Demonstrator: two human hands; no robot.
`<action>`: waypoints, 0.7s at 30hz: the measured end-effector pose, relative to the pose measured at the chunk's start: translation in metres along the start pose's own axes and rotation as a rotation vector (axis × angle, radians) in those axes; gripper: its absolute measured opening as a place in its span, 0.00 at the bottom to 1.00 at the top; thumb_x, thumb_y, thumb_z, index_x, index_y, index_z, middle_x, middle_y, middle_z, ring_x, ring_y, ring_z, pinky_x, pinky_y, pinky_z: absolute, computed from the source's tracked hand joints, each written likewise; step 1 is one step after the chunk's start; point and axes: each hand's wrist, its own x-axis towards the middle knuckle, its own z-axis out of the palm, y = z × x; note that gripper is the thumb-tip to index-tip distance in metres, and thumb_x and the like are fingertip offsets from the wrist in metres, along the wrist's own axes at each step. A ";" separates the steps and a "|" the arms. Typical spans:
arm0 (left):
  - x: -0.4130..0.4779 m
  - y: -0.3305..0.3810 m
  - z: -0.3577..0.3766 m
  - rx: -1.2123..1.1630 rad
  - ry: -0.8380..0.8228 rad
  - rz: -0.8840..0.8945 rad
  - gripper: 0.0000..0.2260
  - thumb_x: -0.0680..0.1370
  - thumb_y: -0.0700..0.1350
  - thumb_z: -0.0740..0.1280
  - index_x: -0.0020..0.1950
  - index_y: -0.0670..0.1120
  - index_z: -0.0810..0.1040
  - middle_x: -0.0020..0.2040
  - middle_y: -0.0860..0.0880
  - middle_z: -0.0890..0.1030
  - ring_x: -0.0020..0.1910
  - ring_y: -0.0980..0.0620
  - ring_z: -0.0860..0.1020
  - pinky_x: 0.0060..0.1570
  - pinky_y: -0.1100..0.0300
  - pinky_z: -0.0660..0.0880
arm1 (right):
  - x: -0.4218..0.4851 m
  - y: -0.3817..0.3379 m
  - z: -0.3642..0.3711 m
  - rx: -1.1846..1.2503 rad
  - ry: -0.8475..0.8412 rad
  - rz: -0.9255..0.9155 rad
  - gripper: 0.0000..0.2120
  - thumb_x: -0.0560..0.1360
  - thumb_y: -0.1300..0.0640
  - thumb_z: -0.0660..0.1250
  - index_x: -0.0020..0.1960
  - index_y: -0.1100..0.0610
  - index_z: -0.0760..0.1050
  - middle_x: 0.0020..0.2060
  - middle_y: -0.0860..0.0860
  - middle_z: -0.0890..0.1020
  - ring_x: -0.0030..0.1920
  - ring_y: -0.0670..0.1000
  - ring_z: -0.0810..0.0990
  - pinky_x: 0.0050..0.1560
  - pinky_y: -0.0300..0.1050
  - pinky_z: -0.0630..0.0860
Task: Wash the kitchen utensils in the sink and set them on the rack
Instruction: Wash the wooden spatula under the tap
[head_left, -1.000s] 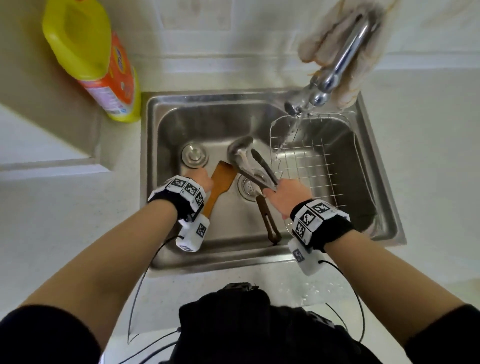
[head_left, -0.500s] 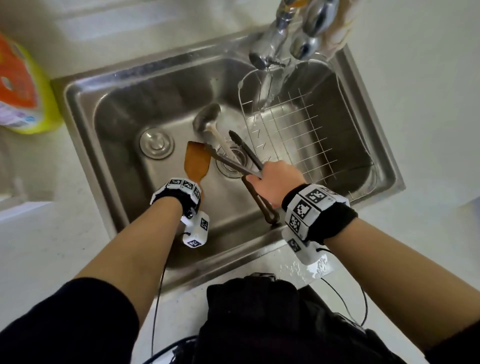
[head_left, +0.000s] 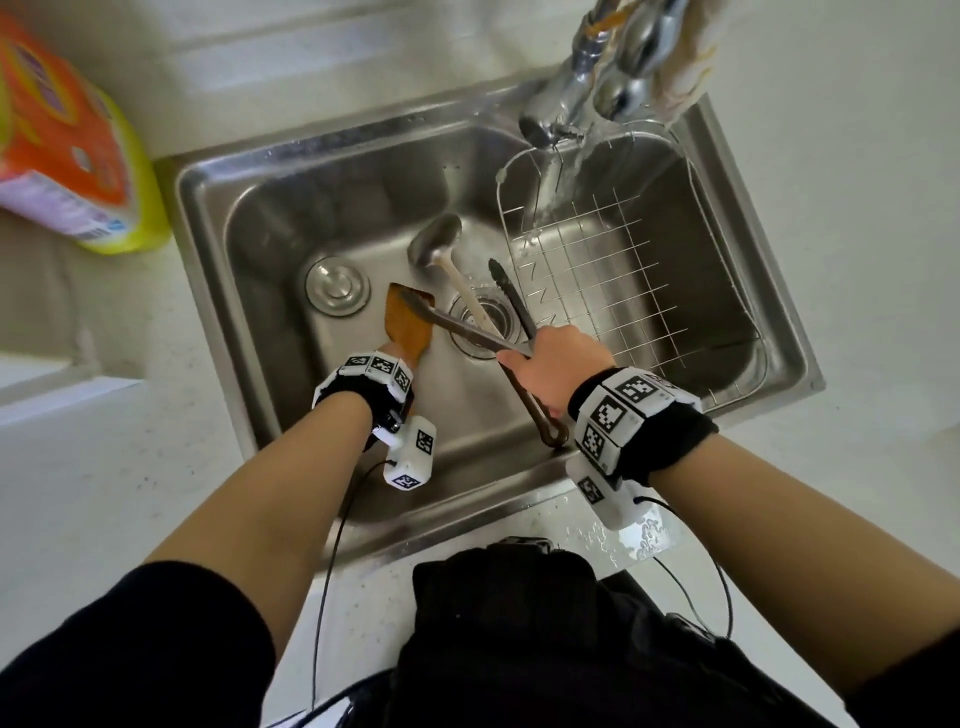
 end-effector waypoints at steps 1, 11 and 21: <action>0.008 -0.001 0.001 -0.018 -0.015 -0.007 0.14 0.72 0.47 0.68 0.56 0.44 0.78 0.55 0.41 0.81 0.44 0.47 0.77 0.49 0.57 0.74 | 0.005 0.003 0.002 0.001 0.001 0.014 0.20 0.77 0.40 0.57 0.46 0.58 0.71 0.34 0.51 0.76 0.33 0.50 0.77 0.34 0.42 0.75; 0.006 0.028 -0.006 -0.123 -0.020 -0.112 0.19 0.74 0.37 0.66 0.63 0.39 0.65 0.57 0.40 0.76 0.56 0.39 0.77 0.57 0.48 0.75 | 0.055 0.020 0.025 0.204 -0.039 0.032 0.21 0.78 0.42 0.58 0.56 0.60 0.71 0.38 0.52 0.77 0.35 0.50 0.75 0.31 0.41 0.70; 0.004 0.045 -0.012 -0.362 -0.106 0.011 0.23 0.73 0.34 0.68 0.65 0.36 0.63 0.53 0.35 0.79 0.47 0.38 0.82 0.46 0.44 0.80 | 0.081 0.045 0.042 0.161 -0.123 0.184 0.23 0.80 0.49 0.56 0.64 0.67 0.68 0.58 0.60 0.77 0.57 0.59 0.77 0.50 0.45 0.72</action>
